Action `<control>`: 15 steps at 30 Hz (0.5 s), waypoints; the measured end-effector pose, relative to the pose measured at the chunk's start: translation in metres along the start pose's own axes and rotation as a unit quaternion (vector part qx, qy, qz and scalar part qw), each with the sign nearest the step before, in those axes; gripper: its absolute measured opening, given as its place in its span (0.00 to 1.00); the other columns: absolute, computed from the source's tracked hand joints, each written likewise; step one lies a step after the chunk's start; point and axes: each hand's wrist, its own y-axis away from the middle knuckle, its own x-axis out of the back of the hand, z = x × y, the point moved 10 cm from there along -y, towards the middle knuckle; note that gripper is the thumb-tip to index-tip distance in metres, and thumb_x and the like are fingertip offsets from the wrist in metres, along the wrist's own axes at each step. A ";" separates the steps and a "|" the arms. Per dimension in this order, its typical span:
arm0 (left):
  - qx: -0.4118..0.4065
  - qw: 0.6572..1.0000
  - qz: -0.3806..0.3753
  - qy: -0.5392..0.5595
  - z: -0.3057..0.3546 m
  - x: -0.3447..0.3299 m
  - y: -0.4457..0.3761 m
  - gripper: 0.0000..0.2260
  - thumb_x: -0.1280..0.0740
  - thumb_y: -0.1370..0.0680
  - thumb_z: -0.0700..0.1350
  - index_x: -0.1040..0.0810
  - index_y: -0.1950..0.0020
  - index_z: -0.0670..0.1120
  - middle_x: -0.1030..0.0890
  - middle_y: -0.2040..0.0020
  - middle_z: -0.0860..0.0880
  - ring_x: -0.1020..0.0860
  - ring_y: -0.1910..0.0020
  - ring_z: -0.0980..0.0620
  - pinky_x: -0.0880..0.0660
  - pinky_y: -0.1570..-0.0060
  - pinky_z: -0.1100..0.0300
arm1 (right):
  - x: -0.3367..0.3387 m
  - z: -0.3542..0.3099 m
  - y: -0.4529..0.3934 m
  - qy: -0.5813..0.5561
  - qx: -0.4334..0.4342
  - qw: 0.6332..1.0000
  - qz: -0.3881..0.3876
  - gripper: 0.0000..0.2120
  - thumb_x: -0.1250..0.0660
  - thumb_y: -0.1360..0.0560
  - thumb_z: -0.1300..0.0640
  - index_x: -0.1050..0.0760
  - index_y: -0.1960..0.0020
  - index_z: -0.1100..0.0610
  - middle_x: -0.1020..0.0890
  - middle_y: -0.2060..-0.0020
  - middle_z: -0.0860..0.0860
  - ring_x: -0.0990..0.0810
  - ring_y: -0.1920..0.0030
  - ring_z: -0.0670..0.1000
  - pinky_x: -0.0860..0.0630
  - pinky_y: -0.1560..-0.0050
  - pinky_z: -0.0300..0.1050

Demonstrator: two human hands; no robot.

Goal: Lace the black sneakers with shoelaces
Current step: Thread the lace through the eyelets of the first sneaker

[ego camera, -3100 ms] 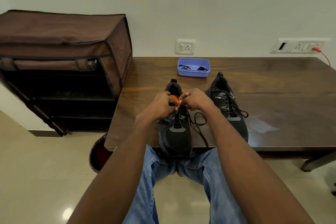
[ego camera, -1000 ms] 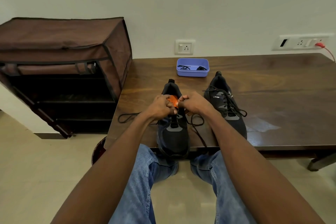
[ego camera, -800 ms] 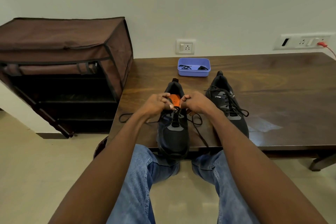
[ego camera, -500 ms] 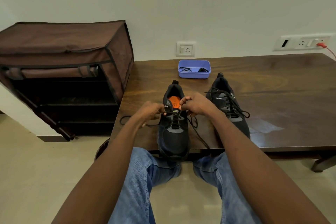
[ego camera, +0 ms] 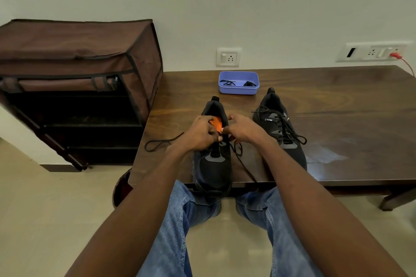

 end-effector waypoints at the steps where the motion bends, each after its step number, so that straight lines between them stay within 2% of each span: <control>1: 0.000 0.999 0.007 0.039 -0.001 0.003 0.002 0.07 0.27 0.24 0.45 0.17 0.60 0.45 0.27 0.29 0.42 0.30 0.31 0.44 0.36 0.29 0.45 | 0.000 0.000 0.000 0.000 0.000 1.000 -0.002 0.17 0.32 0.23 0.56 0.29 0.36 0.53 0.18 0.50 0.55 0.17 0.51 0.54 0.17 0.49 0.54; 3: 0.020 0.993 0.029 0.110 -0.007 0.014 0.006 0.05 0.26 0.25 0.42 0.16 0.61 0.46 0.26 0.30 0.45 0.28 0.34 0.47 0.32 0.33 0.49 | -0.001 -0.002 0.000 0.013 0.004 1.000 -0.004 0.23 0.31 0.24 0.55 0.30 0.30 0.54 0.18 0.49 0.55 0.17 0.51 0.54 0.17 0.48 0.55; 4: 0.039 0.985 0.050 0.159 -0.013 0.022 0.007 0.03 0.26 0.25 0.39 0.15 0.59 0.43 0.26 0.31 0.47 0.28 0.34 0.49 0.30 0.37 0.52 | -0.001 -0.002 -0.001 0.017 0.003 1.000 -0.002 0.25 0.31 0.24 0.55 0.31 0.29 0.54 0.18 0.49 0.56 0.16 0.51 0.54 0.17 0.48 0.55; 6: 0.105 0.951 0.111 0.268 -0.031 0.038 0.015 0.03 0.27 0.27 0.35 0.15 0.54 0.38 0.21 0.42 0.48 0.24 0.42 0.52 0.26 0.48 0.59 | 0.002 0.000 -0.001 0.014 -0.004 1.000 0.000 0.23 0.32 0.24 0.56 0.30 0.30 0.54 0.18 0.47 0.57 0.16 0.52 0.55 0.17 0.50 0.55; 8: 0.201 0.906 0.204 0.313 -0.063 0.055 0.028 0.01 0.27 0.27 0.37 0.18 0.57 0.42 0.19 0.56 0.47 0.23 0.56 0.51 0.26 0.58 0.58 | 0.005 0.002 0.000 0.000 -0.013 1.000 -0.001 0.18 0.32 0.24 0.57 0.28 0.35 0.54 0.18 0.47 0.57 0.16 0.51 0.55 0.17 0.49 0.55; 10: 0.288 0.888 0.258 0.251 -0.086 0.066 0.046 0.04 0.28 0.27 0.40 0.20 0.61 0.43 0.21 0.63 0.47 0.23 0.61 0.49 0.27 0.61 0.55 | 0.005 0.003 0.000 -0.010 -0.016 1.000 -0.006 0.15 0.32 0.23 0.58 0.27 0.37 0.55 0.17 0.47 0.57 0.16 0.51 0.55 0.17 0.49 0.54; 12: 0.311 0.907 0.240 0.152 -0.088 0.066 0.052 0.05 0.30 0.26 0.41 0.22 0.62 0.42 0.22 0.65 0.48 0.24 0.63 0.49 0.29 0.64 0.57 | 0.003 0.002 -0.002 -0.004 -0.010 1.000 -0.010 0.19 0.31 0.24 0.57 0.29 0.34 0.55 0.18 0.48 0.56 0.16 0.51 0.54 0.16 0.50 0.53; 14: 0.266 0.930 0.238 0.091 -0.076 0.065 0.046 0.07 0.32 0.25 0.40 0.22 0.63 0.42 0.22 0.65 0.47 0.24 0.64 0.49 0.30 0.67 0.57 | 0.002 0.000 -0.002 0.006 -0.006 1.000 -0.005 0.23 0.30 0.24 0.56 0.30 0.31 0.54 0.18 0.48 0.56 0.16 0.52 0.54 0.16 0.51 0.52; 15: 0.221 0.939 0.246 0.095 -0.068 0.065 0.039 0.06 0.32 0.25 0.40 0.21 0.62 0.42 0.21 0.62 0.45 0.22 0.61 0.49 0.26 0.64 0.56 | 0.003 -0.001 -0.002 0.010 -0.004 1.000 -0.003 0.23 0.30 0.24 0.55 0.30 0.31 0.54 0.18 0.48 0.55 0.16 0.52 0.54 0.16 0.51 0.52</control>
